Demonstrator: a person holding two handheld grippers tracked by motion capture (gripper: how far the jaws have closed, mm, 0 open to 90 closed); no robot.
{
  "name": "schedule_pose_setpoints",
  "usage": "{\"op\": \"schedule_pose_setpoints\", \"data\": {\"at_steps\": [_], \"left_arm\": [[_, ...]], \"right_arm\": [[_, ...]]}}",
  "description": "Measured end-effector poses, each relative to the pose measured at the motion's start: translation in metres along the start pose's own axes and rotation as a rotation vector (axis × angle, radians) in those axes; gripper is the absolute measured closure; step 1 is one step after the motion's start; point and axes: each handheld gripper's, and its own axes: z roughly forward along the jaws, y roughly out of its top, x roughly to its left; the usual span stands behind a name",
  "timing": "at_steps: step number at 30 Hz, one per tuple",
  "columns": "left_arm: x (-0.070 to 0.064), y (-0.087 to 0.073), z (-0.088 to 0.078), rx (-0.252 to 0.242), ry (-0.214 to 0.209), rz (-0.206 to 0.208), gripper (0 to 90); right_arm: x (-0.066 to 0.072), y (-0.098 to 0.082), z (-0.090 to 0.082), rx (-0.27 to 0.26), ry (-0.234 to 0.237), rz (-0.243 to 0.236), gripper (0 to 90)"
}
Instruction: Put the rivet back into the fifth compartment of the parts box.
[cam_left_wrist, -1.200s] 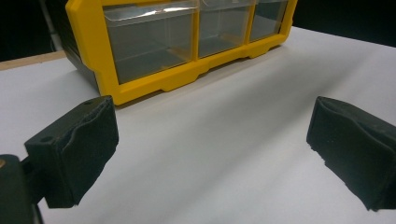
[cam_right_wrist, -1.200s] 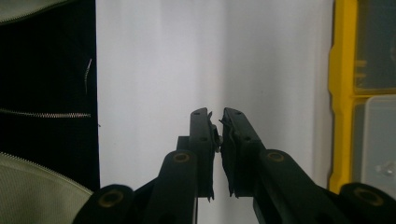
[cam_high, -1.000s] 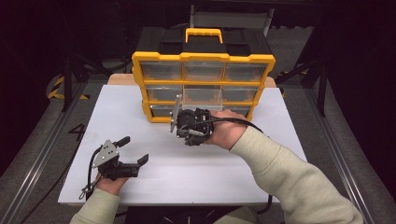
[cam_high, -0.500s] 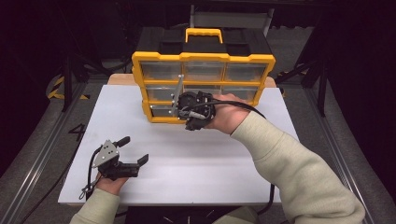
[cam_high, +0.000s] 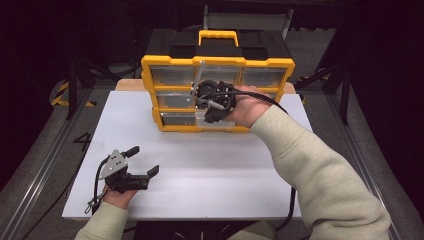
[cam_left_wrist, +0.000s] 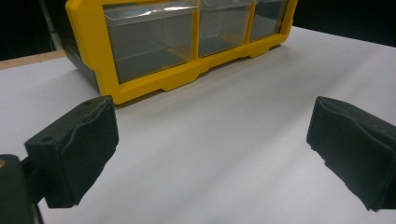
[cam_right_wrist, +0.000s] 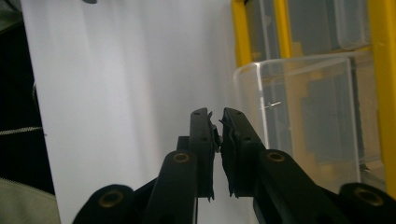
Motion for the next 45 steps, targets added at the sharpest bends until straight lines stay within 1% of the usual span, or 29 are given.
{"op": "schedule_pose_setpoints", "data": {"at_steps": [3,4,9,14,17,20,23,25,28,29,30,31,35,38,42,45], "left_arm": [[0.0,0.0,0.0,0.0,0.0,-0.001,3.1],[0.0,0.0,0.0,0.0,-0.001,-0.001,3.1],[0.0,0.0,0.0,0.0,0.0,-0.001,3.1],[0.0,0.0,0.0,0.0,0.0,-0.001,3.1],[0.0,0.0,0.0,0.0,-0.001,-0.001,3.1],[0.0,0.0,0.0,0.001,-0.002,-0.002,3.1],[0.001,0.0,0.0,0.001,-0.001,-0.001,3.1],[0.0,0.0,0.0,0.002,-0.002,-0.001,3.1],[0.0,0.0,0.0,0.002,-0.002,0.0,3.1],[0.001,0.0,-0.001,0.006,-0.005,0.002,3.1],[0.001,0.0,-0.001,0.006,-0.004,0.002,3.1],[0.001,0.0,-0.001,0.006,-0.004,0.002,3.1],[0.0,0.0,0.0,0.002,-0.002,0.0,3.1],[0.0,0.0,0.0,0.002,-0.002,-0.001,3.1],[0.0,0.0,0.0,0.002,-0.003,-0.001,3.1],[0.0,0.0,0.0,0.001,-0.004,-0.002,3.1]], "right_arm": [[-0.006,-0.001,0.0,-0.014,-0.014,0.017,82.8],[-0.008,-0.001,0.0,-0.014,-0.015,0.015,82.8],[-0.019,-0.001,0.001,-0.012,-0.035,0.041,82.8],[-0.032,-0.003,0.003,-0.012,-0.055,0.076,82.8],[-0.038,-0.005,0.006,-0.006,-0.079,0.095,82.8],[-0.045,-0.007,0.008,-0.01,-0.087,0.113,82.8],[-0.051,-0.009,0.011,-0.013,-0.086,0.128,82.7],[-0.054,-0.01,0.012,-0.01,-0.089,0.127,82.8],[-0.057,-0.012,0.017,-0.013,-0.092,0.14,82.7],[-0.058,-0.013,0.02,-0.011,-0.089,0.134,82.7],[-0.059,-0.014,0.023,-0.003,-0.084,0.142,82.7],[-0.06,-0.016,0.027,0.003,-0.08,0.139,82.7],[-0.064,-0.021,0.036,0.016,-0.061,0.16,82.7],[-0.066,-0.024,0.041,0.018,-0.049,0.156,82.6],[-0.067,-0.026,0.046,0.024,-0.052,0.159,82.6],[-0.069,-0.028,0.052,0.029,-0.045,0.149,82.5]]}}
